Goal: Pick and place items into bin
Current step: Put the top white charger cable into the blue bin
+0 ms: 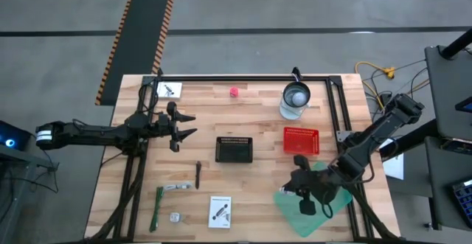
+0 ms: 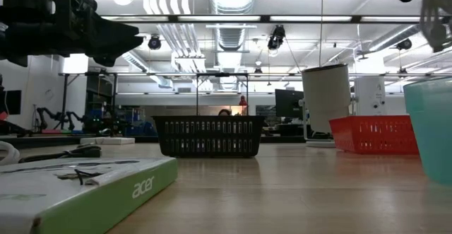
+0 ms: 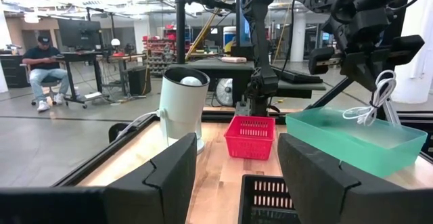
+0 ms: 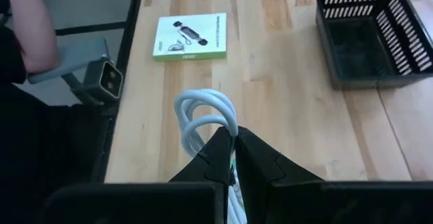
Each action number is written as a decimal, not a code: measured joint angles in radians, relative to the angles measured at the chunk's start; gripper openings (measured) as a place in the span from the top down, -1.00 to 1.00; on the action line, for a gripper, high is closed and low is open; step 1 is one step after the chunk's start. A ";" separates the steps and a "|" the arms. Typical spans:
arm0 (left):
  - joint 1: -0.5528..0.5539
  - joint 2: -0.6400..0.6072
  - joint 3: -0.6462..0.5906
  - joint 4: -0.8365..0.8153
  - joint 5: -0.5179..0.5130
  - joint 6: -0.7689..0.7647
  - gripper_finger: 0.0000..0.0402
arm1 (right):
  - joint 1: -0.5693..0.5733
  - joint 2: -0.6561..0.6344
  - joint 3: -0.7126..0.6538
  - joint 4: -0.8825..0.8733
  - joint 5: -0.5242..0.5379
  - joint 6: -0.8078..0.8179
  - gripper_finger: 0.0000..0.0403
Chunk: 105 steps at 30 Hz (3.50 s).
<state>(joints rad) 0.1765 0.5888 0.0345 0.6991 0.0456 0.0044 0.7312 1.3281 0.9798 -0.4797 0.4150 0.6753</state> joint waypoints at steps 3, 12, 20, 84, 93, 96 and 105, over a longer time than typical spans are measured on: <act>0.000 0.000 0.000 0.000 0.000 0.000 0.04 | 0.015 0.000 0.016 -0.069 0.003 0.043 0.96; 0.000 0.000 0.000 0.000 0.000 0.000 0.04 | 0.025 0.000 0.026 -0.185 0.007 0.158 0.96; 0.000 0.000 0.000 0.000 0.000 0.000 0.04 | 0.024 -0.002 0.064 -0.351 0.006 0.356 0.96; 0.000 0.052 0.000 0.003 0.000 0.001 0.04 | 0.023 0.002 0.041 -0.745 -0.264 1.157 0.96; 0.000 0.052 0.000 0.003 0.000 0.001 0.04 | 0.023 0.002 0.017 -0.744 -0.313 1.185 0.96; 0.000 0.052 0.000 0.003 0.000 0.001 0.04 | 0.023 0.002 0.008 -0.744 -0.312 1.188 0.96; 0.000 0.052 0.000 0.002 0.000 0.001 0.04 | 0.023 0.002 -0.049 -0.735 -0.338 1.264 0.96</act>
<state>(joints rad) 0.1767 0.6411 0.0345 0.7013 0.0457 0.0055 0.7544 1.3300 0.9311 -1.2144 0.0769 1.9392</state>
